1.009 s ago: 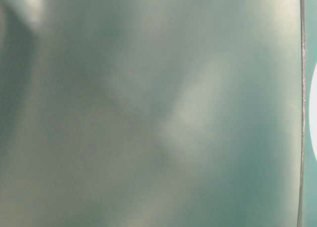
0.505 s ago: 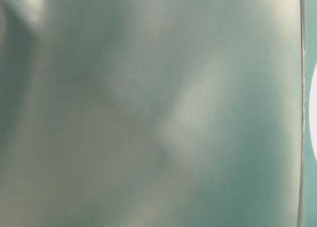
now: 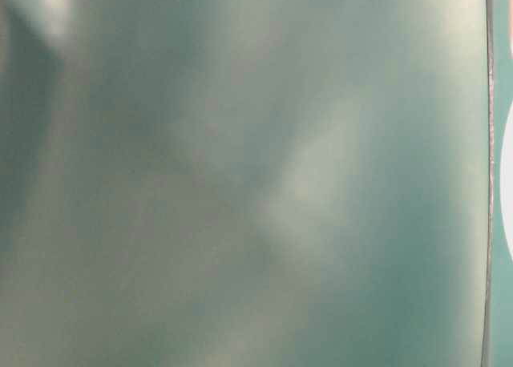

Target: Scoop the yellow hexagonal prism block from the bowl with a spoon using the right arm.

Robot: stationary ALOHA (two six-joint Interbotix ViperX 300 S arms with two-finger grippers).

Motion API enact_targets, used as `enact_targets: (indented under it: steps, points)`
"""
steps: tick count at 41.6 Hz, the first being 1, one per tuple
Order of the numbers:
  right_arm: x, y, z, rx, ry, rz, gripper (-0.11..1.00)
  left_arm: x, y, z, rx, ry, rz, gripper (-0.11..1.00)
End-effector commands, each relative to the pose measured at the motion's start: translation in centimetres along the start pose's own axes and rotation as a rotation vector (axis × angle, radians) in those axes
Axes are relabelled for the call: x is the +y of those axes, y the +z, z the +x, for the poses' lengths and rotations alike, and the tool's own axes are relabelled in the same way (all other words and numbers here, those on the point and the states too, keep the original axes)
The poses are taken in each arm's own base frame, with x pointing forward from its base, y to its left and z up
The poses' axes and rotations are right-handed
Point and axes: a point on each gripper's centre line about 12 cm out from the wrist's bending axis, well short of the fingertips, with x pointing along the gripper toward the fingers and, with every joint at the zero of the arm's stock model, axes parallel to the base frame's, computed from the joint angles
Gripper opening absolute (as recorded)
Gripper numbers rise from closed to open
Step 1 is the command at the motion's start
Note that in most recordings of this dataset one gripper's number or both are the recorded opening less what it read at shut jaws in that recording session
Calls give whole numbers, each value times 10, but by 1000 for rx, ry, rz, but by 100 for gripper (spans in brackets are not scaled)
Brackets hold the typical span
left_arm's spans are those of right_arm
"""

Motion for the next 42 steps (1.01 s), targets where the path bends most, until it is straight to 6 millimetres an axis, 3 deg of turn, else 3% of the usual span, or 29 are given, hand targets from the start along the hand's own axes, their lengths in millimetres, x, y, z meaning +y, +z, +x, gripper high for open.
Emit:
enact_targets:
  steps: [1, 7, 22, 42]
  points:
    - [-2, 29, -4, 9, 16, 22, 23, 0, 9, 1, -28, 2, 5, 0]
    - [-11, 53, -4, 79, 13, 62, 23, 0, 9, 1, -28, 2, 5, 0]
    - [-27, 83, 12, 194, -2, 94, 23, 0, 6, 3, -12, 1, 3, 0]
    - [-31, 103, 71, 402, 14, 46, 23, 0, 3, 3, 20, 1, 0, 0]
